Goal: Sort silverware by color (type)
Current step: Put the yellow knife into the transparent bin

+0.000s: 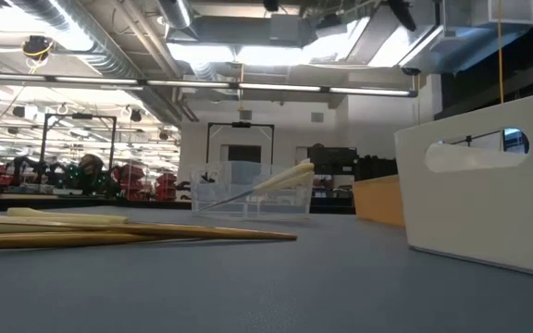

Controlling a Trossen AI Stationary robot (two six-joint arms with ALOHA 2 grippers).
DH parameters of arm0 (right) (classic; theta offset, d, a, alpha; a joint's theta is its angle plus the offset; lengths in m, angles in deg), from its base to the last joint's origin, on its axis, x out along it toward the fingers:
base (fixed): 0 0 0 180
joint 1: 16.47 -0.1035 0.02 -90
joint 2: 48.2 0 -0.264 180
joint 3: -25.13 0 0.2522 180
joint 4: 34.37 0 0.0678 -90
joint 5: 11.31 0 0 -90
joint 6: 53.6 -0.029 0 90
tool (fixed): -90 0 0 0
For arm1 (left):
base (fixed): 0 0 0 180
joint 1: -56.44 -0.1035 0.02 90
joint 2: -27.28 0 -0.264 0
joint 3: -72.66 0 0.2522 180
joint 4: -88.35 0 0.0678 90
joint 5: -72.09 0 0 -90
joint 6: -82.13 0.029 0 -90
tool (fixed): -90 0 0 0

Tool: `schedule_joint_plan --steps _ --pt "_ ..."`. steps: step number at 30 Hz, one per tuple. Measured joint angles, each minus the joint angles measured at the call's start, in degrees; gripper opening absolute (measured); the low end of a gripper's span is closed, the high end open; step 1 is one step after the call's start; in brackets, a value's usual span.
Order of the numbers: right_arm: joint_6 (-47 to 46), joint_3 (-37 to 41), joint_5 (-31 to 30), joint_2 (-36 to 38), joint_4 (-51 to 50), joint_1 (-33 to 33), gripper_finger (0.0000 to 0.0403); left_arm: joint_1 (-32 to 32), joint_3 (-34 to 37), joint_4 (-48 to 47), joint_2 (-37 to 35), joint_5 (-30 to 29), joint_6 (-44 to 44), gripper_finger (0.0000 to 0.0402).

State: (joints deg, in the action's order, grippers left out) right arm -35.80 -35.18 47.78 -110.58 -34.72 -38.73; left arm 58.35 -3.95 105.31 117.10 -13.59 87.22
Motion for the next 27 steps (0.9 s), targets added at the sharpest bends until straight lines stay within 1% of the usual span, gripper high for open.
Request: schedule_joint_plan --steps 4,6,10,15,20,27 --pt "0.00 0.00 0.39 -0.54 -0.03 1.09 0.0017 1.82 0.00 0.01 0.00 0.01 5.56 0.0096" --pt "0.00 0.00 2.10 -0.58 -0.36 1.41 0.0017 2.50 0.00 0.09 0.00 -0.40 6.91 0.0096" --pt "0.00 0.00 6.56 -0.58 -0.35 1.34 0.0017 3.13 0.00 0.88 0.00 -2.33 7.17 0.0096" --pt "0.02 0.02 9.55 -0.58 -0.35 1.29 0.0017 3.20 0.00 2.32 0.00 -2.34 7.13 0.0096" --pt "0.03 0.02 8.94 -1.22 0.16 1.31 0.0017 3.45 0.00 3.64 0.00 -0.57 7.14 0.0096" --pt "0.44 0.02 8.52 -2.40 1.35 1.29 0.0017 3.92 0.00 3.67 0.00 -0.48 7.14 0.0096"
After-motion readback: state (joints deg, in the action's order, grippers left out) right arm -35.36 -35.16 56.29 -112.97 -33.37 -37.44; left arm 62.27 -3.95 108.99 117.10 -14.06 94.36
